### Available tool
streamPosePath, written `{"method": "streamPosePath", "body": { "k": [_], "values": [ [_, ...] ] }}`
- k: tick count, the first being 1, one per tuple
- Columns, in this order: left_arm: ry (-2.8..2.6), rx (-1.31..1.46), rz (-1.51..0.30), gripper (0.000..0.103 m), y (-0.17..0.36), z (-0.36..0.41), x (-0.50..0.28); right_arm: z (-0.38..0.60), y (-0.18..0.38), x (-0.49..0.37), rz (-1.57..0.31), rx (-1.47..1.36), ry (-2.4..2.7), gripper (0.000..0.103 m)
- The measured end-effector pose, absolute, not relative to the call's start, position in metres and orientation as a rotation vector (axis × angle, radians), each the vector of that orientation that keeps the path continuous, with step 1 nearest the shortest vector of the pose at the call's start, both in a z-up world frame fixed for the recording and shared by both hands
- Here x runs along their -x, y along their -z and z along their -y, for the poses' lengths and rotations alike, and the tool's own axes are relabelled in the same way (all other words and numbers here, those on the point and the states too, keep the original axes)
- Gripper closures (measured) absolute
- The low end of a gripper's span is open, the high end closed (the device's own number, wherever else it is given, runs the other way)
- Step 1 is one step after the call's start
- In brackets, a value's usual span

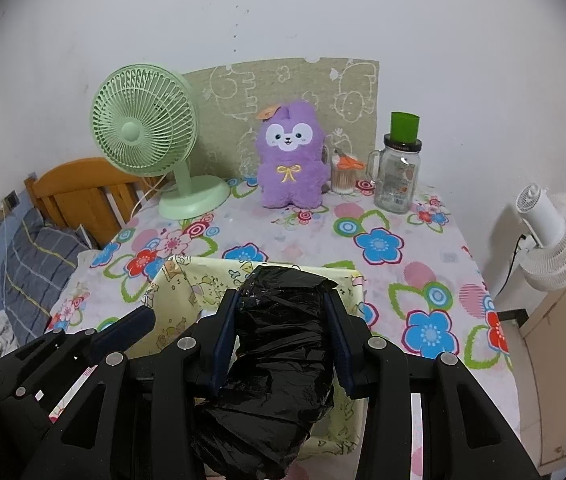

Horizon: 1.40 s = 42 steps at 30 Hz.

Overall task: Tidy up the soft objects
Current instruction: 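Lower both items into the fabric box and open both grippers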

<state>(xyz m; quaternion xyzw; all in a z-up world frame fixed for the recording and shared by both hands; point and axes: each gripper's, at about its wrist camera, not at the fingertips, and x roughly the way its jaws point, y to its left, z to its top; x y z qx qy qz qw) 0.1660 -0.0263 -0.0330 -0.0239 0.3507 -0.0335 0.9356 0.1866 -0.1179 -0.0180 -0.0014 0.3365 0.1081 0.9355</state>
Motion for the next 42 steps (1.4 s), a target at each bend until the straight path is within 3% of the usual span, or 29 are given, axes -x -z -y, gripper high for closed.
{"method": "streamPosePath", "body": {
  "k": [4,9,15,17,19,21,31,42],
  "values": [
    [0.032,0.035,-0.735,0.036,0.037,0.023,-0.168,0.119,0.021,-0.191,-0.695,-0.006,-0.227,0.057],
    [0.031,0.034,-0.738,0.021,0.038,0.018,-0.164,0.120,0.027,-0.195,-0.713,-0.022,-0.246,0.056],
    [0.061,-0.015,-0.748,0.015,0.041,0.024,-0.158,0.115,0.031,-0.195,-0.723,-0.024,-0.267,0.053],
    [0.069,-0.019,-0.744,0.013,0.041,0.024,-0.155,0.114,0.032,-0.195,-0.729,-0.027,-0.272,0.047],
    [0.074,-0.015,-0.741,0.012,0.041,0.024,-0.154,0.112,0.033,-0.193,-0.729,-0.028,-0.275,0.033],
    [0.073,-0.009,-0.739,0.009,0.041,0.022,-0.154,0.111,0.032,-0.189,-0.720,-0.026,-0.271,0.028],
    [0.078,0.006,-0.724,0.004,0.038,0.017,-0.143,0.111,0.026,-0.170,-0.701,-0.025,-0.239,0.013],
    [0.093,0.016,-0.688,0.003,0.029,0.016,-0.122,0.110,0.020,-0.143,-0.686,-0.017,-0.219,0.012]
  ]
}}
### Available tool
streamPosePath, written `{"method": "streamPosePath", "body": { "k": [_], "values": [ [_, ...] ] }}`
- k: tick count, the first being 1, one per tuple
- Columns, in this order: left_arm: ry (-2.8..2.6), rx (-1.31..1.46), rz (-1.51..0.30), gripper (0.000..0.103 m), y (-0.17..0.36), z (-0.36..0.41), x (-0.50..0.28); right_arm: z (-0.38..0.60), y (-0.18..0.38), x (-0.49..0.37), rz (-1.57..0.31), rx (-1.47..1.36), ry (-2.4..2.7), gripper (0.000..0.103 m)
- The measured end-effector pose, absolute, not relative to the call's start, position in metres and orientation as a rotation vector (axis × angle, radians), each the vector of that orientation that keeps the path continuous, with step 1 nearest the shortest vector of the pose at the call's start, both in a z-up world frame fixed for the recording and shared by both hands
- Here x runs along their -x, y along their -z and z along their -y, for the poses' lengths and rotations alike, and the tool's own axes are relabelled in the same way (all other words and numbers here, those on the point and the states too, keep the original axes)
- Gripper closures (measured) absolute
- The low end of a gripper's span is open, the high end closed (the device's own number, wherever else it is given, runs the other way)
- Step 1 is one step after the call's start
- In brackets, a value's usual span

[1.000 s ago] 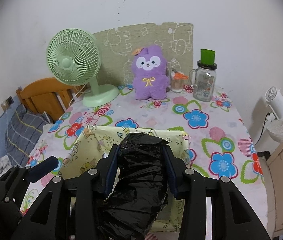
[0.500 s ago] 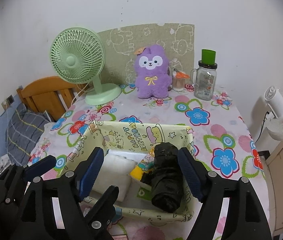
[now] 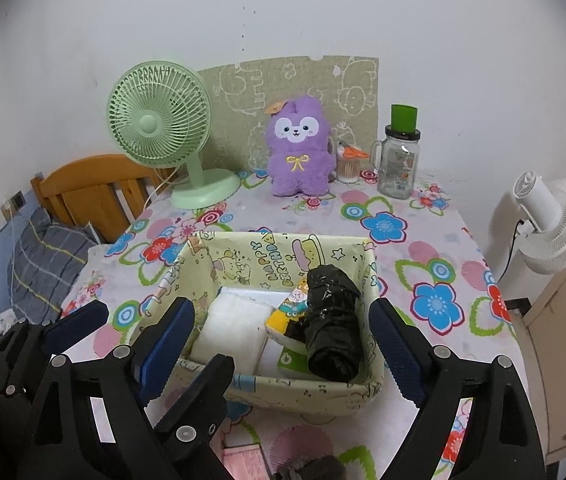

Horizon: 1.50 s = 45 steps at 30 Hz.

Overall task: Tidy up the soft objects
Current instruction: 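Lower both items into the fabric box and open both grippers, then lift both grippers out of the fabric box and move toward the loose items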

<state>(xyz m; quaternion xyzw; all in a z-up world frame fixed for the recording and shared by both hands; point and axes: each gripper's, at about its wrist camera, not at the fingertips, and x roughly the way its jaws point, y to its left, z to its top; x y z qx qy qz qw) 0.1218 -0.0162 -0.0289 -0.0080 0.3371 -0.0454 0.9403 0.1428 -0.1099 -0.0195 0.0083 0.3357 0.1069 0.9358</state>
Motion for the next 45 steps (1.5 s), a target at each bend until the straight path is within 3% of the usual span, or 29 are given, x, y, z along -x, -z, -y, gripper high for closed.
{"method": "streamPosePath", "body": {
  "k": [45],
  "values": [
    [0.110,0.002,-0.665,0.003,0.054,0.026,-0.056,0.117,0.042,-0.073,-0.672,-0.006,-0.181,0.012]
  ]
}}
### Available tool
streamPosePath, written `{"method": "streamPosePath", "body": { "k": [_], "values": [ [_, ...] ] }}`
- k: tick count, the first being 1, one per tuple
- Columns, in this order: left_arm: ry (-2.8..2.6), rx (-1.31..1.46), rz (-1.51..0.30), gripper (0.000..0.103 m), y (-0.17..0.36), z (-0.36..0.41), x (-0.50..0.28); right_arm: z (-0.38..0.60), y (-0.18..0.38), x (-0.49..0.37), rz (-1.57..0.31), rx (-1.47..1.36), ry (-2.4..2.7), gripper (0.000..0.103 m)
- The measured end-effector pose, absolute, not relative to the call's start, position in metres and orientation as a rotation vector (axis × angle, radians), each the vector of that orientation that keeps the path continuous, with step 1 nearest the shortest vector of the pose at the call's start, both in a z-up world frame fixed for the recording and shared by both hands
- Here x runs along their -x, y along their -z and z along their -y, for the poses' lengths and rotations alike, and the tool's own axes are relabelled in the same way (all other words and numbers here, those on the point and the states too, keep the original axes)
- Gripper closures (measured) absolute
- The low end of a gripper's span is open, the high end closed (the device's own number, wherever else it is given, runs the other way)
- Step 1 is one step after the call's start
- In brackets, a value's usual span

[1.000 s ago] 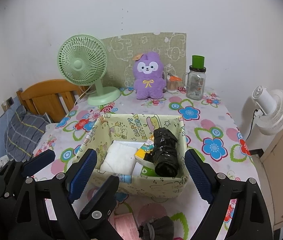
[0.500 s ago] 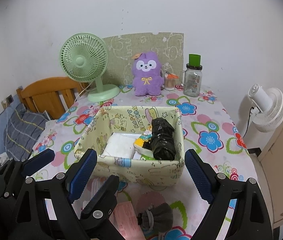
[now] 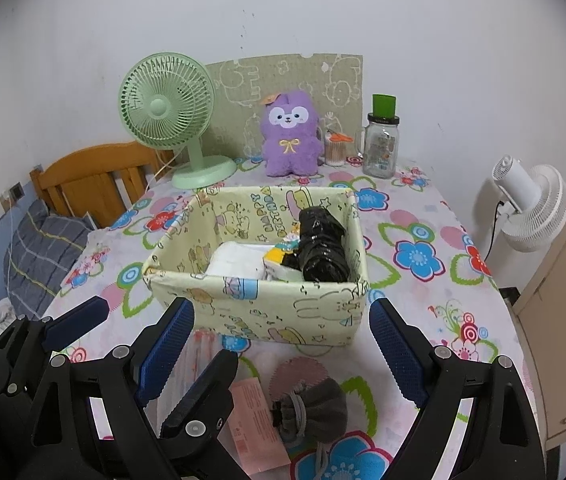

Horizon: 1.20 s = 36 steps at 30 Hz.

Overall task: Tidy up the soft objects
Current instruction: 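Lift both grippers out of the fabric box and move toward the loose items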

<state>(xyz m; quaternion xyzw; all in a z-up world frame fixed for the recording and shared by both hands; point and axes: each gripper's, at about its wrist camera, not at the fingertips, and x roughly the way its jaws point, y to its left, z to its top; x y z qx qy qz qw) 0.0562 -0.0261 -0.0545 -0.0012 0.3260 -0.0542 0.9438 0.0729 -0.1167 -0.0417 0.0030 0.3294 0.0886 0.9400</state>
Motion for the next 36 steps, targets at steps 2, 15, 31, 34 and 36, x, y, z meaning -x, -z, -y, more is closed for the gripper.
{"method": "streamPosePath", "body": {
  "k": [2,15,31,34,36],
  "values": [
    [0.113,0.003,-0.669,0.003,0.058,0.026,-0.055,0.116,0.046,-0.071,-0.675,-0.006,-0.178,0.012],
    [0.095,-0.003,-0.699,0.003,0.091,0.026,-0.048,0.115,0.082,-0.062,-0.688,-0.008,-0.187,0.012],
    [0.117,-0.005,-0.706,0.003,0.112,0.029,-0.032,0.119,0.106,-0.048,-0.702,-0.021,-0.168,0.012],
    [0.122,-0.006,-0.719,0.003,0.118,0.029,-0.032,0.120,0.112,-0.047,-0.717,-0.018,-0.163,0.012],
    [0.121,-0.004,-0.735,0.003,0.122,0.030,-0.033,0.121,0.116,-0.048,-0.731,-0.018,-0.160,0.012]
  ]
}}
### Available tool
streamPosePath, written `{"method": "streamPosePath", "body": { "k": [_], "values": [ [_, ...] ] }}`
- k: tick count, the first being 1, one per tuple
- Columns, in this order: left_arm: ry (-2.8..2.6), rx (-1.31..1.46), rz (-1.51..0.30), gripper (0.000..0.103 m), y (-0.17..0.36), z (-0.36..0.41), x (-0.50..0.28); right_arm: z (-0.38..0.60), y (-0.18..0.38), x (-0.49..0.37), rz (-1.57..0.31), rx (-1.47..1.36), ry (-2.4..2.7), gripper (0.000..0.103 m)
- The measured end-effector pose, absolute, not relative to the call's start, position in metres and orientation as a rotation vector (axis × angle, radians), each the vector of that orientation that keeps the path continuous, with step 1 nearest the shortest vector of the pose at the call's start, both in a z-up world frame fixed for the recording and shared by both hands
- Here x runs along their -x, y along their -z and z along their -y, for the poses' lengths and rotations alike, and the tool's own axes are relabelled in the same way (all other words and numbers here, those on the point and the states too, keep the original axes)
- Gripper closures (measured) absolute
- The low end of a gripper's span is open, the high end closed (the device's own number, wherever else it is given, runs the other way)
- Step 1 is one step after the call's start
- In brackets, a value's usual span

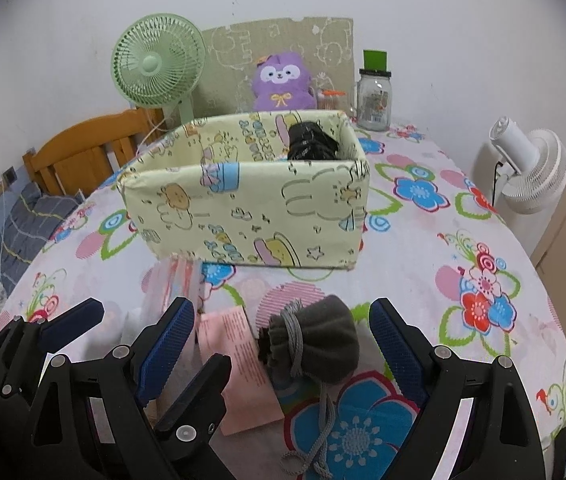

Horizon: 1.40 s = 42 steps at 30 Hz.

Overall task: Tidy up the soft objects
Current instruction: 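Lift both grippers out of the fabric box and move toward the loose items, then grasp the grey drawstring pouch with the right gripper while the left gripper grasps the clear straw bag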

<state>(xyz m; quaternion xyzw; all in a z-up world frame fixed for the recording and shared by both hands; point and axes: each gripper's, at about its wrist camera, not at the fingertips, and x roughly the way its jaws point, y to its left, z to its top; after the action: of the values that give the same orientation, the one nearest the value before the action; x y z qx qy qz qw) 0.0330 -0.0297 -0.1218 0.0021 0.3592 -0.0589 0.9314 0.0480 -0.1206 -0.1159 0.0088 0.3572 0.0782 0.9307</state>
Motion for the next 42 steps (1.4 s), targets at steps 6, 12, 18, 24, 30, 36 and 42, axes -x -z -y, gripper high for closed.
{"method": "streamPosePath", "body": {
  "k": [6,12,18,24,30,36,42],
  "values": [
    [0.114,0.009,-0.764,0.003,0.131,0.030,-0.037,0.126,0.127,-0.053,-0.780,-0.022,-0.136,0.012],
    [0.113,0.014,-0.796,0.004,0.139,0.030,-0.043,0.133,0.136,-0.058,-0.815,-0.047,-0.124,0.023],
    [0.114,0.004,-0.810,0.004,0.144,0.032,-0.048,0.133,0.142,-0.064,-0.836,-0.064,-0.147,0.031],
    [0.111,-0.012,-0.809,0.004,0.145,0.035,-0.050,0.135,0.145,-0.070,-0.852,-0.095,-0.147,0.040],
    [0.103,0.017,-0.816,0.004,0.144,0.028,-0.056,0.136,0.143,-0.074,-0.848,-0.121,-0.137,0.043],
    [0.091,0.033,-0.821,0.014,0.144,0.022,-0.060,0.136,0.141,-0.077,-0.839,-0.124,-0.136,0.045],
    [0.090,0.064,-0.803,0.019,0.141,0.015,-0.064,0.129,0.136,-0.082,-0.821,-0.120,-0.148,0.045]
  ]
}}
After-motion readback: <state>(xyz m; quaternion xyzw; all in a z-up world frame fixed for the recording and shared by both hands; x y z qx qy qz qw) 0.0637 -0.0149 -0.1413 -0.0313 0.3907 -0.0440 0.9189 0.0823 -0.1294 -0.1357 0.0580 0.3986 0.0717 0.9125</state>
